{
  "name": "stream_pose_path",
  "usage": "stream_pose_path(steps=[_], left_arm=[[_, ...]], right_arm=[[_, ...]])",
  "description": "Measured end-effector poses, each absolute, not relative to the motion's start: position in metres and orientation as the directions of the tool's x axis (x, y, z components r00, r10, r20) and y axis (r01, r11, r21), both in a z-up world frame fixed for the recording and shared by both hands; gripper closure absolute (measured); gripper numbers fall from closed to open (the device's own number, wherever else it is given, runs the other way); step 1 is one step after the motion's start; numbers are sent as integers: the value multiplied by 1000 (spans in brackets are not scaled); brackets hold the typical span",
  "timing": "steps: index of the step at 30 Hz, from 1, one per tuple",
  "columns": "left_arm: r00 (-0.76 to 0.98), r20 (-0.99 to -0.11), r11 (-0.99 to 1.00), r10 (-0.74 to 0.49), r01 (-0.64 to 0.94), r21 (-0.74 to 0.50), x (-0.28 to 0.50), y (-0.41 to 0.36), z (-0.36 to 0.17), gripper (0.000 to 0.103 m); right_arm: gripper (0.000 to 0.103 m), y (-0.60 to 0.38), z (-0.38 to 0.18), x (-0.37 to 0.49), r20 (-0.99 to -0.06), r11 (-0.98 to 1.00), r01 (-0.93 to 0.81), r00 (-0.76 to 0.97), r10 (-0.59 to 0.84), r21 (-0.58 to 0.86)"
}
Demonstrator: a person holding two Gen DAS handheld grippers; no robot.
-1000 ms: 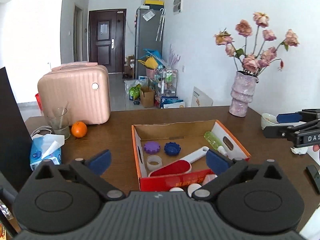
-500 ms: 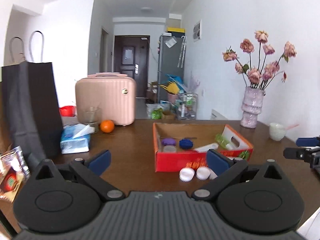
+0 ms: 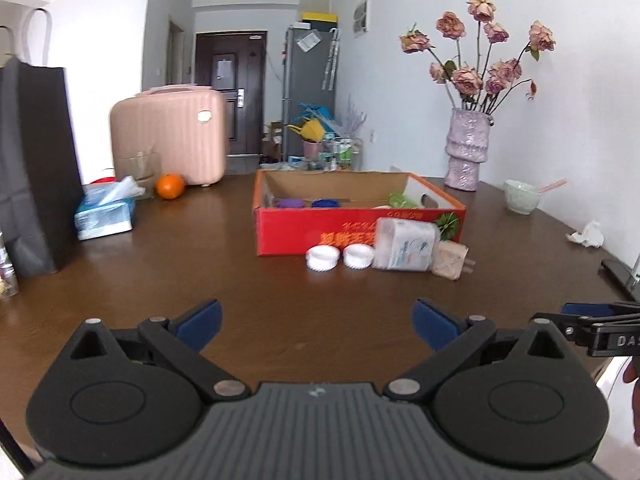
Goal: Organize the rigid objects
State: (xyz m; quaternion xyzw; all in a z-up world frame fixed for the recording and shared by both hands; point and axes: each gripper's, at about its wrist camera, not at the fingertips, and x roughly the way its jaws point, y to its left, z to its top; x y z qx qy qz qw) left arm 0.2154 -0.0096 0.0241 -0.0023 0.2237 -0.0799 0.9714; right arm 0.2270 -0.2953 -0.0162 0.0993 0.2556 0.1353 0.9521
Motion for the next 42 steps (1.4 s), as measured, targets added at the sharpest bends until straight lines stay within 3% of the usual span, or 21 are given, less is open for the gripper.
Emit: stream_pose_path(steps=[5,9,14,17,19,21,28,42], left_arm=[[889,-402,976,-218,209,-69,275,-32,21,2],[872,-414,966,-260,241,-99,335,-49,16,21],[823,-441,933,-358,294,-208,404,-58,8,36],[755,-474,886,-454,325,-331,439,-58,-4,50],[725,-496,868,-479,307,-389,456,-57,-13,68],[707,-490,845,-510,305,-439,463,-55,-20,75],[719,-461,829,-520,295,-476,432,-47,-21,77],[709,-493,843,-503,279,-459,286,-36,-40,77]], right_arm=[[35,-301,-16,268,-444,939,-196,841,310,284],[46,-302,-14,319,-432,918,-189,837,336,348],[62,-302,-16,377,-418,887,-181,830,369,425],[66,-298,-19,407,-415,877,-177,827,379,448],[69,-295,-23,420,-429,874,-163,820,378,459],[76,-293,-28,430,-440,864,-155,810,389,479],[83,-290,-31,421,-443,854,-166,797,411,493],[77,-283,-49,289,-463,850,-257,747,477,460]])
